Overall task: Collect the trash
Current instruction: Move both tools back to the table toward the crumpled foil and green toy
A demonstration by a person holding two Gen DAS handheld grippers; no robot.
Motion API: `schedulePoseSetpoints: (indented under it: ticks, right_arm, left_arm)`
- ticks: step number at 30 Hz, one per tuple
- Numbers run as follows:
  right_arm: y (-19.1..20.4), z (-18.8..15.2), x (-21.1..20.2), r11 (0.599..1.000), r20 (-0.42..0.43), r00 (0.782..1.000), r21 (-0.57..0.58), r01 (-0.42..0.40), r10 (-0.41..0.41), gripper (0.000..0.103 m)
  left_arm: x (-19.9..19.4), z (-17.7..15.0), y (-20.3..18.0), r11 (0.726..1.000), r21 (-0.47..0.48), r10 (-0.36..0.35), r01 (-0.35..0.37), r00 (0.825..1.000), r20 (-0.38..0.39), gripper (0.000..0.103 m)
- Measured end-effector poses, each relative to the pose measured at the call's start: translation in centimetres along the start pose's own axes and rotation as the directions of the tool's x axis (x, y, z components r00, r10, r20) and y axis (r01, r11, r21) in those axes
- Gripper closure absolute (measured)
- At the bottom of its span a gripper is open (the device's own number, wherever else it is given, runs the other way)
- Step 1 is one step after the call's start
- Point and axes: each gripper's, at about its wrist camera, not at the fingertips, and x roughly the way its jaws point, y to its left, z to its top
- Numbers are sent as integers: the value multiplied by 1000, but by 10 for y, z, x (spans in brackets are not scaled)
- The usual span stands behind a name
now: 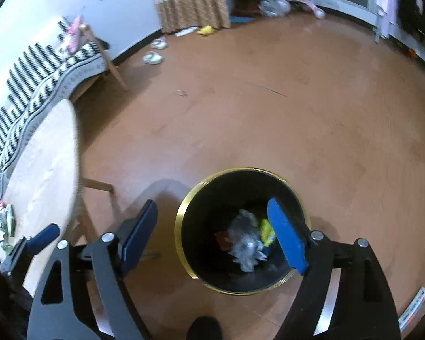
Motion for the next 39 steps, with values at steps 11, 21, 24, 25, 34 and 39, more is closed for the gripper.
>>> schedulePoseSetpoints:
  ticks: [11, 21, 24, 25, 34, 39]
  right_arm:
    - [203, -12, -5, 943, -22, 982, -275, -186, 187, 23]
    - [395, -85, -8, 767, -196, 930, -526, -368, 312, 23]
    - [432, -113, -8, 711, -235, 923, -588, -385, 305, 23]
    - [439, -117, -8, 699, -241, 923, -603, -384, 299, 23]
    - [486, -165, 8, 602, -275, 936, -717, -351, 219, 23]
    - [491, -172, 12, 575, -283, 938, -741, -348, 202, 23]
  left_arm:
    - [-156, -37, 160, 933, -202, 317, -297, 945, 74, 7]
    - [-286, -132, 304, 751, -409, 569, -518, 823, 2, 7]
    - [-310, -160, 332, 716, -452, 584, -532, 811, -29, 7]
    - [-313, -164, 337, 712, -460, 581, -531, 813, -39, 7]
    - [-309, -199, 369, 675, -525, 543, -518, 831, -121, 7]
    - [-278, -186, 379, 678, -517, 526, -523, 836, -157, 7]
